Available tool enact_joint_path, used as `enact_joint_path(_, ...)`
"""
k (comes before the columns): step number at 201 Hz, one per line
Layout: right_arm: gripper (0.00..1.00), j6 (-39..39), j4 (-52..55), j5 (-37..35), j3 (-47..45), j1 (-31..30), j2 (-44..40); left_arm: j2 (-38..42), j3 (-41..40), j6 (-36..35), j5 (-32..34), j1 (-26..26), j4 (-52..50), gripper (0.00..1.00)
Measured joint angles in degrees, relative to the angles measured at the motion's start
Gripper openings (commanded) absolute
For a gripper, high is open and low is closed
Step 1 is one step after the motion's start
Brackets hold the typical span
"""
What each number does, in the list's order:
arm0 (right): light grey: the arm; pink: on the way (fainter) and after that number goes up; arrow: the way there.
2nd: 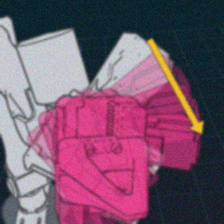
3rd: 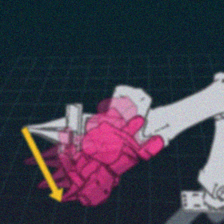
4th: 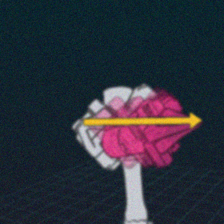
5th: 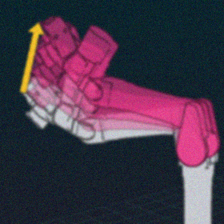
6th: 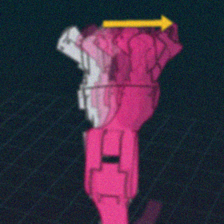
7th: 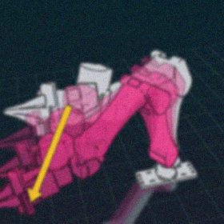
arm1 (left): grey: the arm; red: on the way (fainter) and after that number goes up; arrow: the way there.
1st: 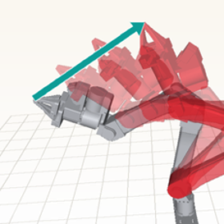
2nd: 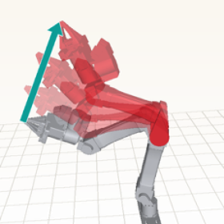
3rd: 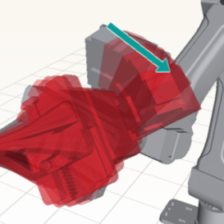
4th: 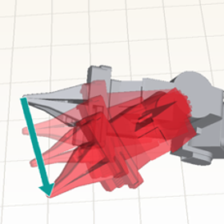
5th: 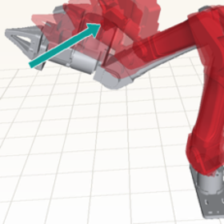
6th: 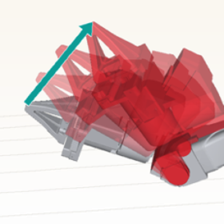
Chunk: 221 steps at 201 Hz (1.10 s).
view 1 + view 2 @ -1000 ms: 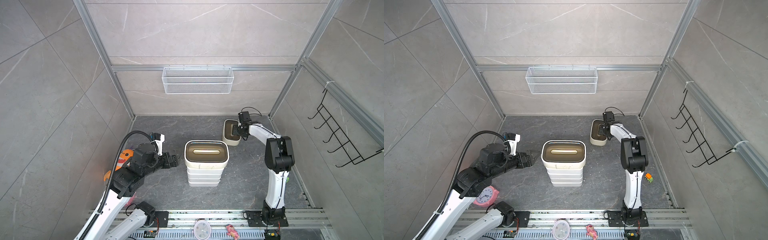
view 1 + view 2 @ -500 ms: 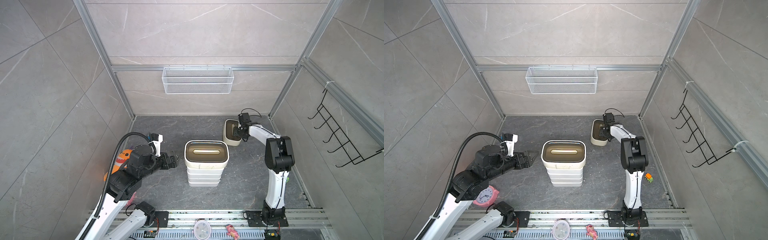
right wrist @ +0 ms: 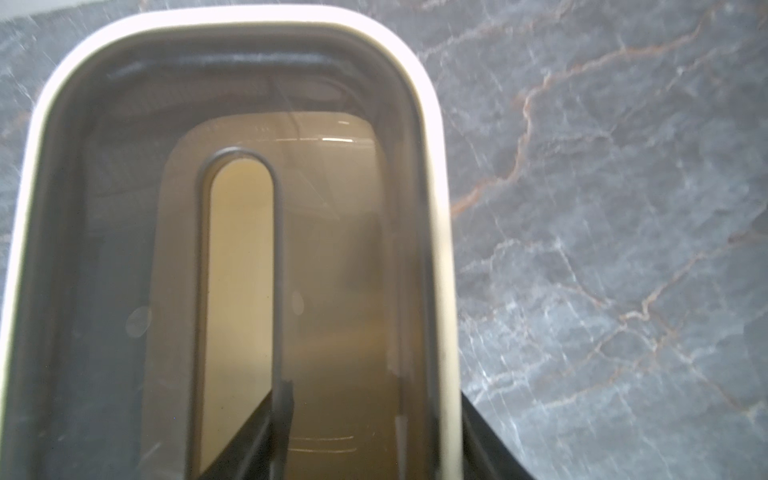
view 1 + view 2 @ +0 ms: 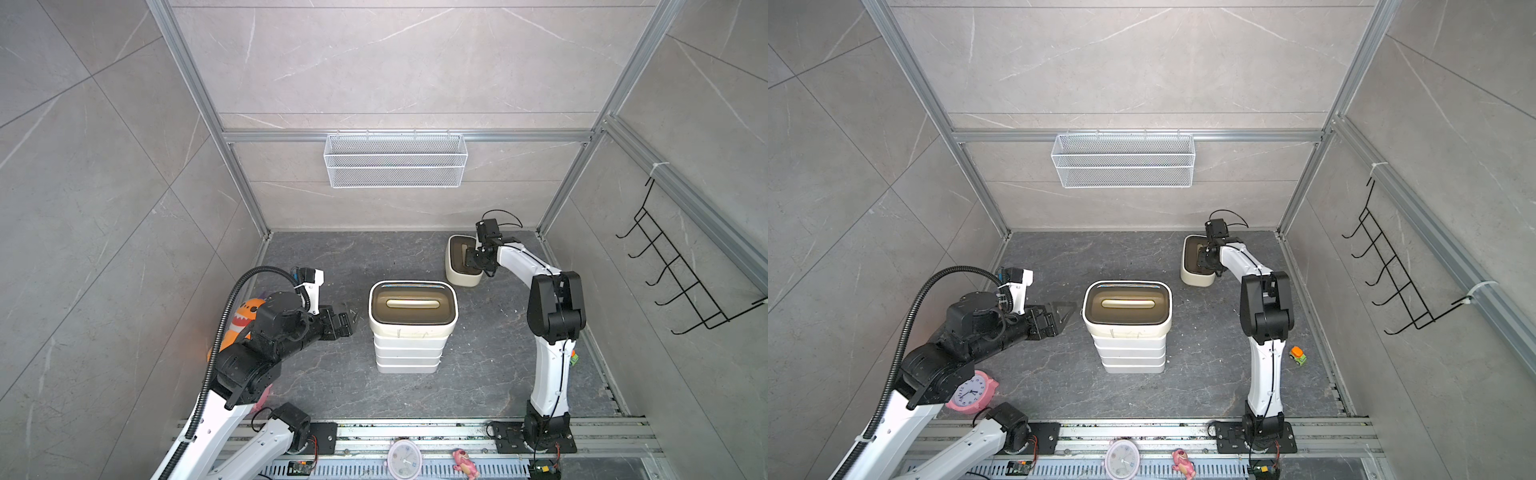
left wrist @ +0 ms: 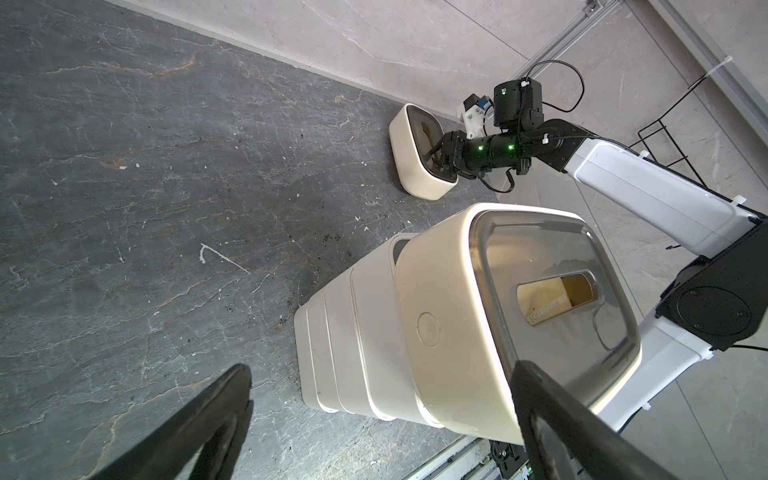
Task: Stack the tissue boxes
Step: Pick up the tissue box from the center of the board.
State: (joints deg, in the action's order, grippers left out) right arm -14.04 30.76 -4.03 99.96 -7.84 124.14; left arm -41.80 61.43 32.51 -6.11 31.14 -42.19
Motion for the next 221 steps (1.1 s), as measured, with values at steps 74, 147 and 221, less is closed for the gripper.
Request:
enact_joint_path(74,0.49,0.81,1.88,0.44,1.09,0.0,1.14,0.04,0.0,0.0,0.0,0.0,-0.17,1.0)
enact_joint_path(147,0.49,4.83,-1.49,0.61,-12.2,0.0,-8.96,1.05,0.0,0.0,-0.26,0.0,-0.17,1.0)
enact_joint_path(221,0.47,8.96,0.46,2.93,-21.75,0.0,-28.76,4.37,0.02,0.09,-2.69,0.0,-0.22,1.0)
